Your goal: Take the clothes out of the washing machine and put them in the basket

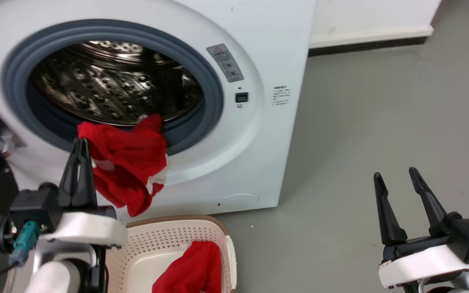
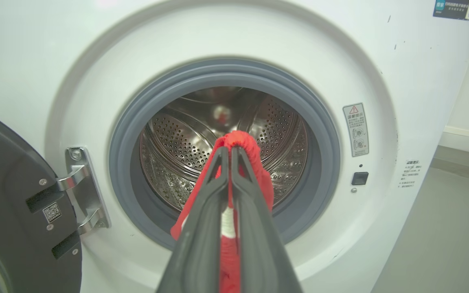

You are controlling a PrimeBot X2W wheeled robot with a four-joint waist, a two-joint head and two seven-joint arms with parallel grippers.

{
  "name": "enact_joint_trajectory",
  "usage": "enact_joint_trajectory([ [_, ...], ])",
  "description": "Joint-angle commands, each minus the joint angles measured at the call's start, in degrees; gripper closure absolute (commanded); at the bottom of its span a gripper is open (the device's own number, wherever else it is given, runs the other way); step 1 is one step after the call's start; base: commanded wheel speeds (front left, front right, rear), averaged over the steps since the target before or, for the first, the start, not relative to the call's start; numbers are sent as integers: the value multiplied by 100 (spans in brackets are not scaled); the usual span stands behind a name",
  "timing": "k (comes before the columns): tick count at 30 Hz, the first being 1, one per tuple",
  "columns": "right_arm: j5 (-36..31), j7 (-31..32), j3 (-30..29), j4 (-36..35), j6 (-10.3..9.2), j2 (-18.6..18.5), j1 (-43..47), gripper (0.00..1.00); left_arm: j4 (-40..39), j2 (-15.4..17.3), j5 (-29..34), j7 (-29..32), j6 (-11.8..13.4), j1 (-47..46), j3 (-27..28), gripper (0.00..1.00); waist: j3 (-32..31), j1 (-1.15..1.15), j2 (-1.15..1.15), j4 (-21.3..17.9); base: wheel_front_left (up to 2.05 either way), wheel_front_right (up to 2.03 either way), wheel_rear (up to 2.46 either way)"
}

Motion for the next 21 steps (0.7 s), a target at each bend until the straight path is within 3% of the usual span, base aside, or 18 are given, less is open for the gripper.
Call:
enact_joint_trajectory([
  [1, -51, 15, -18, -25, -4, 0, 96, 0, -92, -27, 15, 46, 37, 111, -24, 100, -122, 1, 0, 183, 0, 0, 0],
  [12, -93, 150, -28, -195, -4, 0, 301, 0, -813, -283, -101, 438, 291, 1293, -479, 100, -301, 1, 0, 577, 0, 0, 0],
  [17, -114, 198, -9, -279, -4, 0, 316, 0, -508, -447, -277, 422, 322, 1741, -615, 100, -235, 1, 0, 636, 0, 0, 0],
  [21, -150, 230, 32, -351, -4, 2, 228, 0, 123, -620, -510, 211, 211, 1895, -617, 100, -93, 1, 0, 611, 0, 0, 0],
])
